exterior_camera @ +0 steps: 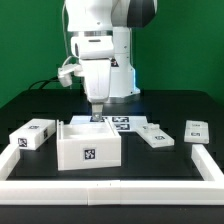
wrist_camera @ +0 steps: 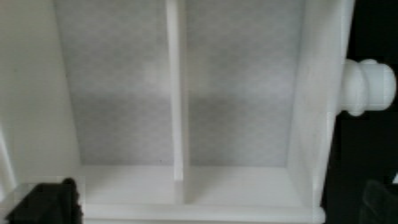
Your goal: Assemble cabinet
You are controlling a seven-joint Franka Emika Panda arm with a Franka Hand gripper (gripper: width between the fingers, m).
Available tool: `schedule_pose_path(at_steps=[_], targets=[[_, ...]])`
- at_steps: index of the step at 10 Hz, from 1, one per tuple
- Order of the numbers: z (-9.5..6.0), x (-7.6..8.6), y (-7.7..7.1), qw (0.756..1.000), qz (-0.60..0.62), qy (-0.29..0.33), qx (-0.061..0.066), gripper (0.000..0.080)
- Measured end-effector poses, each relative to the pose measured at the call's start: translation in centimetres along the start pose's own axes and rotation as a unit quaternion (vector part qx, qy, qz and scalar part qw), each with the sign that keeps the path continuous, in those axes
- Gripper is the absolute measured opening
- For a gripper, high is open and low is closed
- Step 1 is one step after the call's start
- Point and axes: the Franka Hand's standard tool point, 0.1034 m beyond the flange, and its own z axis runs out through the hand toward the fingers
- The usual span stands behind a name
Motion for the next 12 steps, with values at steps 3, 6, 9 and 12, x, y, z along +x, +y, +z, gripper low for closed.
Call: schedule_pose_path(at_steps=[3, 6, 9, 12], targets=[[0.6, 0.3, -1.0, 1.000, 0.003, 0.002, 0.005, 0.0798], [2.4, 0.8, -4.0, 1.000, 0.007, 0.007, 0.021, 0.0798], [4.5, 0.7, -5.2, 0.999, 0.017, 0.015, 0.035, 0.0798], [5.7, 0.9, -5.4, 0.998, 0.033, 0.019, 0.044, 0.0798]])
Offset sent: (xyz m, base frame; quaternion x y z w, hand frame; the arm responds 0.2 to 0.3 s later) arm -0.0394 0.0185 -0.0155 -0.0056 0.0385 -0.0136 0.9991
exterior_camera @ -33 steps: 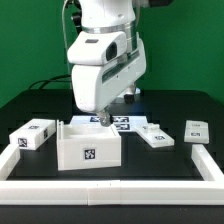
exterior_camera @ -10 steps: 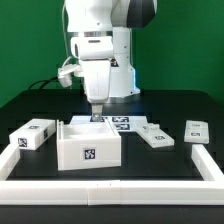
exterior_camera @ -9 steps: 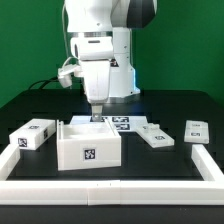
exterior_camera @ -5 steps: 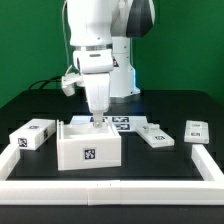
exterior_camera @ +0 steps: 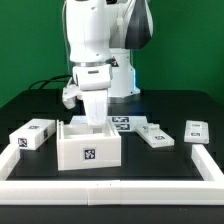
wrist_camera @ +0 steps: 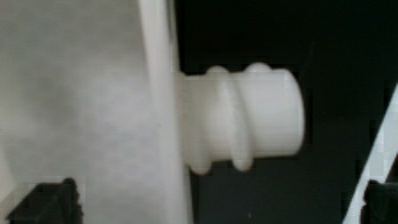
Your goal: Assemble cabinet
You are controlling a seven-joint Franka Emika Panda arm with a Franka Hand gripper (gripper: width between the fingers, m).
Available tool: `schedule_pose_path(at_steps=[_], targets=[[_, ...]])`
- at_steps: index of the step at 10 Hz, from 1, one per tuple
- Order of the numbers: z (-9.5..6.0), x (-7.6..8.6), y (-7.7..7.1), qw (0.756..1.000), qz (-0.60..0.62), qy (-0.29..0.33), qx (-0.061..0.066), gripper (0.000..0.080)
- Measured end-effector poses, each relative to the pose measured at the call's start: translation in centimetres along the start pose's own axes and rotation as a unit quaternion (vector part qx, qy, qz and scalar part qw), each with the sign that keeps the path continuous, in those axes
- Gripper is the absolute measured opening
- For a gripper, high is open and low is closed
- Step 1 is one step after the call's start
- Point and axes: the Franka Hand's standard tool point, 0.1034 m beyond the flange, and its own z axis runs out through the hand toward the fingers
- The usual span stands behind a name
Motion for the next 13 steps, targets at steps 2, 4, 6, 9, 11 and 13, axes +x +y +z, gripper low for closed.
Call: schedule_pose_path(at_steps=[2, 4, 6, 9, 11, 13], targets=[[-0.03, -0.08, 0.09, 1.000, 0.003, 0.000, 0.000, 0.0535], [-0.03, -0.11, 0.08, 1.000, 0.005, 0.000, 0.000, 0.0358], [-0.03, -0.15, 0.07, 1.000, 0.007, 0.000, 0.000, 0.0184], [-0.08, -0.24, 0.15, 1.000, 0.010, -0.001, -0.002, 0.0035], [-0.08, -0.24, 0.15, 1.000, 0.010, -0.001, -0.002, 0.0035], [-0.06, 0.09, 0.37, 1.000, 0.017, -0.001, -0.003, 0.0035]])
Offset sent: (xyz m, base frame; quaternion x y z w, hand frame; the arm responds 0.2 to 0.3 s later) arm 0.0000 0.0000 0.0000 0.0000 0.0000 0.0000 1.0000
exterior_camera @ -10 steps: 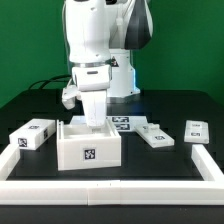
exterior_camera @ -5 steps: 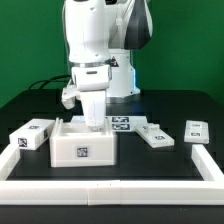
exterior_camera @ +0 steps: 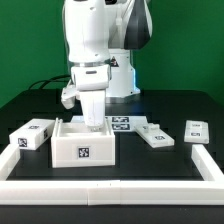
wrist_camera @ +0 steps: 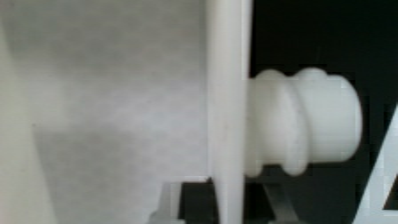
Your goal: Assemble cabinet
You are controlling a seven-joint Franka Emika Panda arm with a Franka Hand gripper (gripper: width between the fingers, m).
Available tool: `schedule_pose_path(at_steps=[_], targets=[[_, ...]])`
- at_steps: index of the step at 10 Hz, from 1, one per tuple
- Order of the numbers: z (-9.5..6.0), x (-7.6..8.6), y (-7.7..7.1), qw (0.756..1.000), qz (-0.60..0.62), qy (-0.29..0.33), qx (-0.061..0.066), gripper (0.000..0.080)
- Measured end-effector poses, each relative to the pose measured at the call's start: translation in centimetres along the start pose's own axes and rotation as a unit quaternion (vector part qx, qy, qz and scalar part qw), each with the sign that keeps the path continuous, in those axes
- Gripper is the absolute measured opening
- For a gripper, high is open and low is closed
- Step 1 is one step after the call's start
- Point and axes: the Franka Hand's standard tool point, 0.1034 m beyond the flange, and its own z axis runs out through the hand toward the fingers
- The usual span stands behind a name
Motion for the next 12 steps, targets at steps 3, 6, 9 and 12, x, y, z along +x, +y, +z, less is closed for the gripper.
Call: schedule_pose_path(at_steps=[3, 6, 9, 12], targets=[[0.1, 3.9, 3.0, 1.000, 0.028, 0.005, -0.012, 0.0035], [0.1, 8.7, 6.7, 0.998, 0.061, 0.015, -0.028, 0.0035], [0.1, 9.0, 7.2, 0.997, 0.068, 0.016, -0.031, 0.0035], [0.1, 9.4, 7.3, 0.997, 0.074, 0.017, -0.031, 0.0035]])
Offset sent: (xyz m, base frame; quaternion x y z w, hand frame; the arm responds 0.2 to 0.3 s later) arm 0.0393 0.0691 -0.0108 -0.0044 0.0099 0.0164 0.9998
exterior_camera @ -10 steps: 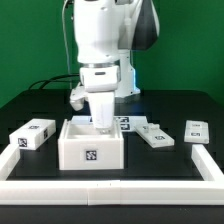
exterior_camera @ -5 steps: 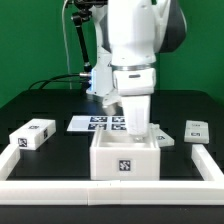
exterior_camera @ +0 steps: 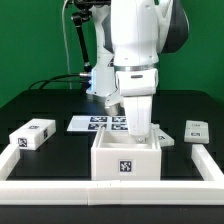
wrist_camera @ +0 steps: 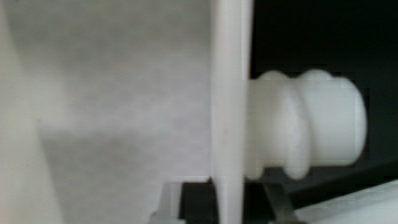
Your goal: Assemble cabinet
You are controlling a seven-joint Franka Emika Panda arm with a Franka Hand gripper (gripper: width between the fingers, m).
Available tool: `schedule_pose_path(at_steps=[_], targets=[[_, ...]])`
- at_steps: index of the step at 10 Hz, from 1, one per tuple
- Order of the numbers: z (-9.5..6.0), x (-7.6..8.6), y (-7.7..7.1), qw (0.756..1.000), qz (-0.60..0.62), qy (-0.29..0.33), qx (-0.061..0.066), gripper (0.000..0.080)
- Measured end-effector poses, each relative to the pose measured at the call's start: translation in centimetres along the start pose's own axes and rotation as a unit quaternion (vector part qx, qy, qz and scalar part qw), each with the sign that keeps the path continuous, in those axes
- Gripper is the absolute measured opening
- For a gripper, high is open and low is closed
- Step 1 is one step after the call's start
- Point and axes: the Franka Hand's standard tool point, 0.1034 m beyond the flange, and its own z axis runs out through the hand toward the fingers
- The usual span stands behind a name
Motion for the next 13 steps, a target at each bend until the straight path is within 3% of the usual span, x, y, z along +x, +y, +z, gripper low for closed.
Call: schedule_pose_path(at_steps=[2, 4, 9, 13], targets=[[0.2, 3.0, 0.7, 1.000, -0.005, 0.005, -0.003, 0.0035], [0.4, 4.6, 1.7, 1.000, -0.010, 0.006, 0.002, 0.0035], [0.5, 6.9, 4.1, 1.000, -0.024, 0.007, 0.006, 0.0035], [0.5, 6.9, 4.0, 1.000, -0.006, 0.007, 0.008, 0.0035]])
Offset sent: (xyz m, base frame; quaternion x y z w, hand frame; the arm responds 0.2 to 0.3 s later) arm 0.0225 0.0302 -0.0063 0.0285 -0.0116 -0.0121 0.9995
